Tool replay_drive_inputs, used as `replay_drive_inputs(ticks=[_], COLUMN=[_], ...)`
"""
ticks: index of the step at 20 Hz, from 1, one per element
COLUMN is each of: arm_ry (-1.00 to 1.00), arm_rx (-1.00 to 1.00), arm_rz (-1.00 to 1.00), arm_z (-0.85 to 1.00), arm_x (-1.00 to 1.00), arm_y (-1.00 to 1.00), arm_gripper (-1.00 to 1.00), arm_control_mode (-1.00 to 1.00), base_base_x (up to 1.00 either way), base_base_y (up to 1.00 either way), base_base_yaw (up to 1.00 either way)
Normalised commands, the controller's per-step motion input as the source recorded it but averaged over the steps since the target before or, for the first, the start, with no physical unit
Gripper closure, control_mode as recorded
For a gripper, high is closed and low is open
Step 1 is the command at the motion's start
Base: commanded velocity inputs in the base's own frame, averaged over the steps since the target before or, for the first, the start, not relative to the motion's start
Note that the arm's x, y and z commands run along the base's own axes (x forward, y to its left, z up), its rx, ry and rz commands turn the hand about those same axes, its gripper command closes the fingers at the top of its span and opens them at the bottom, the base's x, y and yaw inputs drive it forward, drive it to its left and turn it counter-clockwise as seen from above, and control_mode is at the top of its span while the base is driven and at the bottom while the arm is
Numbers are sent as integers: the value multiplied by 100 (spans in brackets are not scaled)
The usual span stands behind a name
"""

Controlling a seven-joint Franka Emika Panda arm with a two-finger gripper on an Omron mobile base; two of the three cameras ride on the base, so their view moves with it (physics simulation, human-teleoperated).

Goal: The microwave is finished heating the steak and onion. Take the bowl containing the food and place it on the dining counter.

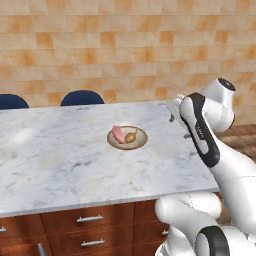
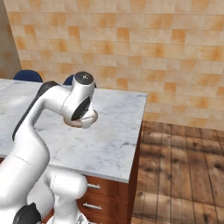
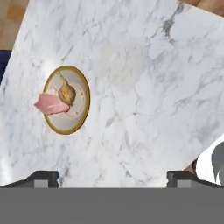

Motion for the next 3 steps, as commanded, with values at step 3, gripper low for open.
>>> replay_drive_inputs(ticks=[3], arm_ry=[-19], arm_rx=[-3], arm_rz=[1], arm_z=[98], arm_x=[-100], arm_y=[-13], arm_gripper=[-100], arm_control_mode=[-100], base_base_x=[0], base_base_y=[0], base_base_yaw=[0])
